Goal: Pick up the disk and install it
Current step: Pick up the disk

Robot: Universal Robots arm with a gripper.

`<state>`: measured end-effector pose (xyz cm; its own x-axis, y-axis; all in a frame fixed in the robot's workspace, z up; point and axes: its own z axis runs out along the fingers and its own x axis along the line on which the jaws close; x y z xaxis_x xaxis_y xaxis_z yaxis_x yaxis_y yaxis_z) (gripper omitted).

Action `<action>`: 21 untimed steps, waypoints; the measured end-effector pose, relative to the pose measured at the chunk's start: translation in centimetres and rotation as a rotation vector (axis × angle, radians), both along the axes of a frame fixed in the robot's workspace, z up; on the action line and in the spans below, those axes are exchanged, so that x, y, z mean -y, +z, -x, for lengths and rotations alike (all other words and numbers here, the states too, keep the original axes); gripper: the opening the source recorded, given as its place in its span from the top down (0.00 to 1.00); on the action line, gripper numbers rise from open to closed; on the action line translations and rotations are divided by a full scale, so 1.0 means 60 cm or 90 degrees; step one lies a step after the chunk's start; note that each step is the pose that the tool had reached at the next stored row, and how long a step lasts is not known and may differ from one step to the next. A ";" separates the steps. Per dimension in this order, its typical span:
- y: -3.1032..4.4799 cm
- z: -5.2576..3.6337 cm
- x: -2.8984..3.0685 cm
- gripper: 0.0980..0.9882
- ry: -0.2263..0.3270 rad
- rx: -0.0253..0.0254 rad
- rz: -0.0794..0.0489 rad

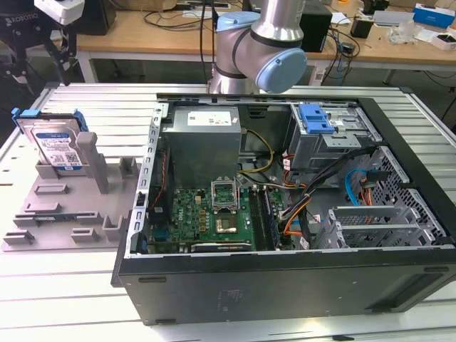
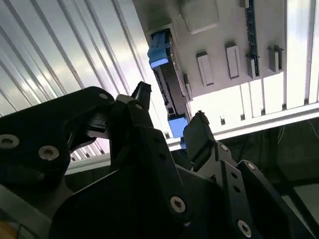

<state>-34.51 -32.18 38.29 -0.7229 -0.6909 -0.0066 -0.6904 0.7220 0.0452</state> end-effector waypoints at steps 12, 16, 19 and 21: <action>-0.003 0.000 0.0000 0.50 0.198 0.0006 0.000; -0.005 0.000 -0.0001 0.50 0.246 0.0109 0.004; -0.006 0.000 -0.0001 0.50 0.276 0.0223 0.007; -0.007 0.000 -0.0001 0.50 0.295 0.0265 0.009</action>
<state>-34.50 -32.17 37.86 -0.3372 -0.9413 -0.0172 -0.9414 0.3372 0.0029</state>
